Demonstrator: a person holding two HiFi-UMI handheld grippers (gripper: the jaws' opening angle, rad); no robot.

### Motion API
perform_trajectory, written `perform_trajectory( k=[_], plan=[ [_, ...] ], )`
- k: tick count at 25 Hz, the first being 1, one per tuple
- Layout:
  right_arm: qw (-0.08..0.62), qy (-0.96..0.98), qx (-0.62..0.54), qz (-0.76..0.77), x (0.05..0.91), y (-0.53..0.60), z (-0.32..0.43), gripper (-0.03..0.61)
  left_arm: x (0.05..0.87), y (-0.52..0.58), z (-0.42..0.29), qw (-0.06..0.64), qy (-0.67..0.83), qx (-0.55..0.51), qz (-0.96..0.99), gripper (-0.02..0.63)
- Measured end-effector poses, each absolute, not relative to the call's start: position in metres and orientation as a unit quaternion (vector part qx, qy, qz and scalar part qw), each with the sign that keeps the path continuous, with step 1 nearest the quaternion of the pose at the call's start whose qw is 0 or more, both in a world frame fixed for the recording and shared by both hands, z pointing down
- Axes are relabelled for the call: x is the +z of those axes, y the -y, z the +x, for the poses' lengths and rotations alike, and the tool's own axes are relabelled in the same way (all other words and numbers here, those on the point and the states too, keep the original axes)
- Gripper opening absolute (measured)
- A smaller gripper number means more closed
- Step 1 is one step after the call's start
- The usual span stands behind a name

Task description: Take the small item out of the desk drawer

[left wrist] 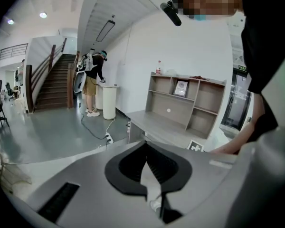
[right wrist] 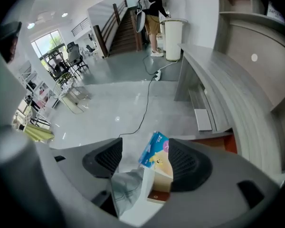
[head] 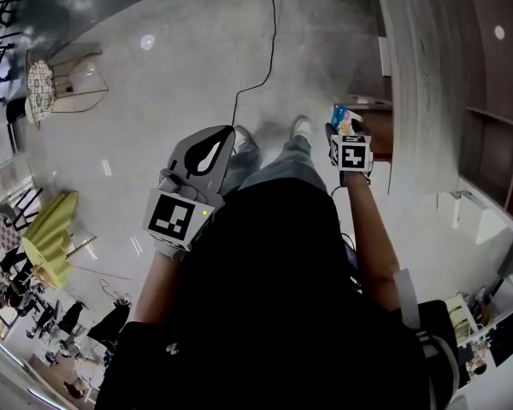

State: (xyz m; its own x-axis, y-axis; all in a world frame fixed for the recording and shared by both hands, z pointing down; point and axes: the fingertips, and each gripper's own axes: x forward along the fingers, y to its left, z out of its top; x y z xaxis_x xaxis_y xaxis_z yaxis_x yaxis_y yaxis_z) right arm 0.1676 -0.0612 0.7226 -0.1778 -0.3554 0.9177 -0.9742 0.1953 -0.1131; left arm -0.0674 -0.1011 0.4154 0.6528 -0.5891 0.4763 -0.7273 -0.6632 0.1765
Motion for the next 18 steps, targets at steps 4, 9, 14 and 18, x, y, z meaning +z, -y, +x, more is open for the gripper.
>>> perform_trajectory(
  k=[4, 9, 14, 18],
  plan=[
    [0.423, 0.634, 0.395, 0.512, 0.756, 0.055, 0.168, 0.304, 0.423, 0.102, -0.087, 0.184, 0.370, 0.207, 0.887, 0.009],
    [0.459, 0.593, 0.401, 0.526, 0.793, 0.048, 0.168, 0.311, 0.437, 0.101, -0.114, 0.176, 0.363, 0.236, 0.884, 0.009],
    [0.481, 0.578, 0.388, 0.532, 0.814, 0.055, 0.167, 0.322, 0.444, 0.103, -0.132, 0.177, 0.362, 0.248, 0.881, 0.009],
    [0.510, 0.558, 0.369, 0.541, 0.822, 0.052, 0.172, 0.322, 0.448, 0.100, -0.138, 0.172, 0.353, 0.257, 0.883, 0.009]
  ],
)
